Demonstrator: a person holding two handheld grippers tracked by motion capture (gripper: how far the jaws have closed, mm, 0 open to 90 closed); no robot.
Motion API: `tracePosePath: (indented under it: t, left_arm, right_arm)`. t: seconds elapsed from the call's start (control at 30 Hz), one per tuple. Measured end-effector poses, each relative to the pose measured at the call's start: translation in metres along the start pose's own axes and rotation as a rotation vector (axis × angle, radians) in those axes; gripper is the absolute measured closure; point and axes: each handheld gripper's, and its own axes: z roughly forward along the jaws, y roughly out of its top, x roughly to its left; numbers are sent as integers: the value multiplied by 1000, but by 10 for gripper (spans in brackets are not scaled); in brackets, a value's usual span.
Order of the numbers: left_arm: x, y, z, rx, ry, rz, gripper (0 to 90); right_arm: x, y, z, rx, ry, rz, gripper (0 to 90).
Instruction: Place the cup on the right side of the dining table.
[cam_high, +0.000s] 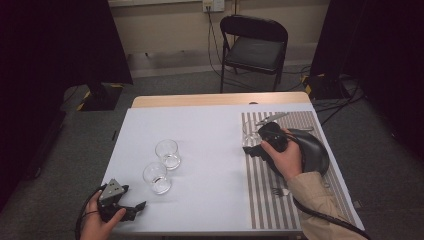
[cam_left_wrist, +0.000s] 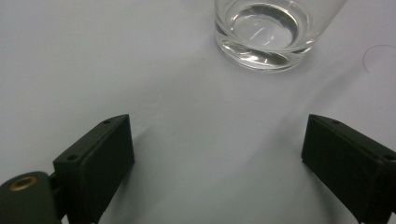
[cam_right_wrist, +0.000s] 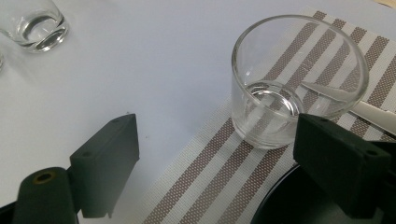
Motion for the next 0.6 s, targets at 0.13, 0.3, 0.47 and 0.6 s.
tracePosePath:
  t: [0.13,0.3,0.47,0.6]
  left_arm:
    - [0,0,0,-1,1,0,83]
    - [0,0,0,0,1,2,84]
    - [0,0,0,0,1,1,84]
    - [0,0,0,-1,1,1,84]
  right_arm:
    - [2,-2,1,-6,8,-5,138]
    - [6,-4,1,-1,20,-9,138]
    - [8,-6,2,2,30,-18,138]
    - [10,-7,3,12,33,-17,138]
